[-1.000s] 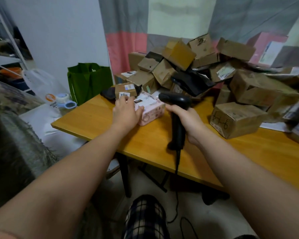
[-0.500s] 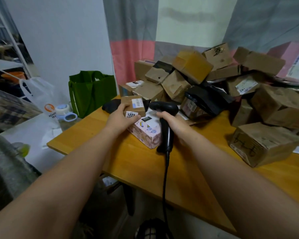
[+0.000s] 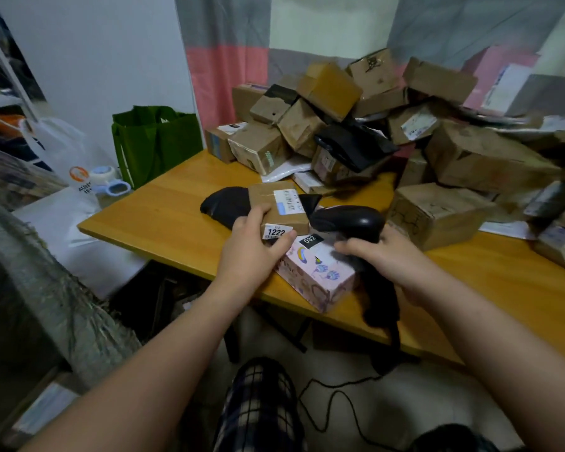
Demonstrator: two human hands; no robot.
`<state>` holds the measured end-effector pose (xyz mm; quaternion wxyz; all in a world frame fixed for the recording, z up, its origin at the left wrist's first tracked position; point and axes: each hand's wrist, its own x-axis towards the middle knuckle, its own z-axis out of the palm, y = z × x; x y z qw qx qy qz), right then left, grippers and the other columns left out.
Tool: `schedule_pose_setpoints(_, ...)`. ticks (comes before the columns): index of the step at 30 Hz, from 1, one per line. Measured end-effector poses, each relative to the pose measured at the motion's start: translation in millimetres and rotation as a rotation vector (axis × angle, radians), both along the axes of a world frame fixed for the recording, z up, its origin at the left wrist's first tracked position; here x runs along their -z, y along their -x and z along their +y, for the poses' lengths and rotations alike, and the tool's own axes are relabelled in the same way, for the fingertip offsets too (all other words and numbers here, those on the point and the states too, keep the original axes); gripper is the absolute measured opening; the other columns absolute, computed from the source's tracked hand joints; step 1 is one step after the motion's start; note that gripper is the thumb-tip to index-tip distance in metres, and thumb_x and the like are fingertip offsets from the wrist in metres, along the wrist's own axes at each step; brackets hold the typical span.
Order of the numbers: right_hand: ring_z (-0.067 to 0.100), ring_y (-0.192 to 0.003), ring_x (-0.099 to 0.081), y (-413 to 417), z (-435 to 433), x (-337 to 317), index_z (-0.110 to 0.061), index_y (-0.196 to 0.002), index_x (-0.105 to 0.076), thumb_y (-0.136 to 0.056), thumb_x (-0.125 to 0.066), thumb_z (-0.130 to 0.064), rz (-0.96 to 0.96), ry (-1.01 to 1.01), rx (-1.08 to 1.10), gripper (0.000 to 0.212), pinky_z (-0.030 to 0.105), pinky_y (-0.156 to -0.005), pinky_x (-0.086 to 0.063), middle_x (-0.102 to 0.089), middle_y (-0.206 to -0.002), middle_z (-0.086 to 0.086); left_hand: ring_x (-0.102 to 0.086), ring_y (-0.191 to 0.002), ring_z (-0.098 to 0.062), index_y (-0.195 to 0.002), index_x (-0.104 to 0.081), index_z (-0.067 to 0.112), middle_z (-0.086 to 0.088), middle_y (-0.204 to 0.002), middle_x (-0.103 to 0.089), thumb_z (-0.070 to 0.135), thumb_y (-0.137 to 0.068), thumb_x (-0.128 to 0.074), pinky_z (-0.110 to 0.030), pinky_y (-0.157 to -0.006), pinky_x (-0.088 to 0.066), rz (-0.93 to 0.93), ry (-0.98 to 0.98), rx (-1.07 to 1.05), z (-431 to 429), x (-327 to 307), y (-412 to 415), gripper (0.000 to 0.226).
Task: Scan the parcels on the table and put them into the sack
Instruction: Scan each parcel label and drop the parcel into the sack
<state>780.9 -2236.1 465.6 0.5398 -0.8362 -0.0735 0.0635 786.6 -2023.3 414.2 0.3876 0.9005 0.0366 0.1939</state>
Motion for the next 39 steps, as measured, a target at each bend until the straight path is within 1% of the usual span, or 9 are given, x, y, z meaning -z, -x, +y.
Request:
schedule_pose_setpoints(6,0.008,-0.082,-0.058,35,-57,-5,-0.033,-0.082,-0.061,-0.074,-0.08,-0.03,-0.175,0.209,0.116,0.02,0.028,-0.075,-0.047,-0.065,-0.088,-0.008,-0.05,-0.117,-0.026,-0.134,-0.043,0.03,-0.005,-0.13,-0.051,0.058,-0.095,-0.037,-0.039,-0.091,-0.041,0.012,-0.018,0.057,-67,-3,19,0.049)
schedule_pose_setpoints(9,-0.011,-0.075,-0.057,56,-61,0,-0.039,-0.077,-0.059,-0.074,-0.081,-0.032,-0.206,0.133,0.047,0.023,0.008,-0.065,-0.044,-0.063,-0.084,-0.021,-0.04,-0.119,-0.028,-0.117,-0.051,0.036,0.002,-0.119,-0.056,0.056,-0.097,-0.031,-0.041,-0.092,-0.029,0.082,0.041,-0.077,-78,-13,20,0.035)
schedule_pose_setpoints(12,-0.008,-0.085,-0.055,66,-57,8,-0.045,-0.081,-0.058,-0.069,-0.084,-0.033,-0.284,0.18,-0.021,0.031,0.006,-0.072,-0.04,-0.061,-0.093,-0.023,-0.054,-0.108,-0.018,-0.117,-0.053,0.032,0.002,-0.111,-0.059,0.038,-0.093,-0.055,-0.034,-0.089,-0.046,0.08,0.538,0.0,-76,-24,20,0.025)
schedule_pose_setpoints(15,0.008,-0.088,-0.056,62,-57,14,-0.035,-0.091,-0.06,-0.069,-0.083,-0.028,-0.274,0.238,0.084,0.032,0.017,-0.065,-0.039,-0.064,-0.096,-0.008,-0.065,-0.071,-0.001,-0.125,-0.045,0.016,0.006,-0.092,-0.063,0.014,-0.09,-0.064,-0.018,-0.059,-0.05,0.02,0.839,0.045,-66,-35,22,0.04)
schedule_pose_setpoints(20,0.025,-0.09,-0.062,51,-68,13,-0.024,-0.09,-0.064,-0.073,-0.08,-0.029,-0.227,0.358,0.218,0.024,0.029,-0.063,-0.036,-0.067,-0.088,0.005,-0.067,-0.082,-0.01,-0.117,-0.049,0.02,0.002,-0.099,-0.066,0.013,-0.09,-0.065,-0.023,-0.062,-0.054,0.048,0.807,0.145,-36,-57,25,0.032)
schedule_pose_setpoints(25,0.027,-0.089,-0.063,69,-64,13,-0.023,-0.081,-0.065,-0.072,-0.079,-0.026,-0.357,0.316,0.316,0.016,0.03,-0.064,-0.04,-0.069,-0.085,0.005,-0.069,-0.065,-0.005,-0.105,-0.06,0.028,0.0,-0.092,-0.06,0.013,-0.092,-0.063,-0.02,-0.05,-0.054,0.031,0.541,0.306,-22,-76,34,0.02)
schedule_pose_setpoints(28,0.012,-0.074,-0.059,89,-56,16,-0.023,-0.075,-0.064,-0.073,-0.076,-0.027,-0.451,0.237,0.295,0.013,0.025,-0.056,-0.041,-0.06,-0.069,-0.012,-0.065,-0.061,0.0,-0.108,-0.062,0.025,-0.001,-0.088,-0.06,0.006,-0.087,-0.067,-0.013,-0.049,-0.048,0.018,0.434,0.337,-19,-77,37,0.028)
schedule_pose_setpoints(33,0.01,-0.076,-0.059,110,-48,27,-0.022,-0.081,-0.071,-0.075,-0.077,-0.026,-0.489,0.107,0.284,0.009,0.011,-0.059,-0.041,-0.065,-0.072,-0.007,-0.057,-0.075,-0.007,-0.104,-0.06,0.018,-0.001,-0.085,-0.057,0.004,-0.081,-0.073,-0.014,-0.058,-0.048,-0.029,0.394,0.275,-15,-69,40,0.03)
schedule_pose_setpoints(39,0.009,-0.083,-0.058,117,-38,38,-0.015,-0.101,-0.073,-0.073,-0.076,-0.039,-0.525,0.109,0.235,0.037,-0.001,-0.058,-0.035,-0.063,-0.083,-0.009,-0.054,-0.076,0.0,-0.1,-0.065,0.015,0.006,-0.084,-0.059,0.006,-0.081,-0.074,-0.006,-0.063,-0.046,-0.159,0.414,0.239,-15,-59,41,0.023)
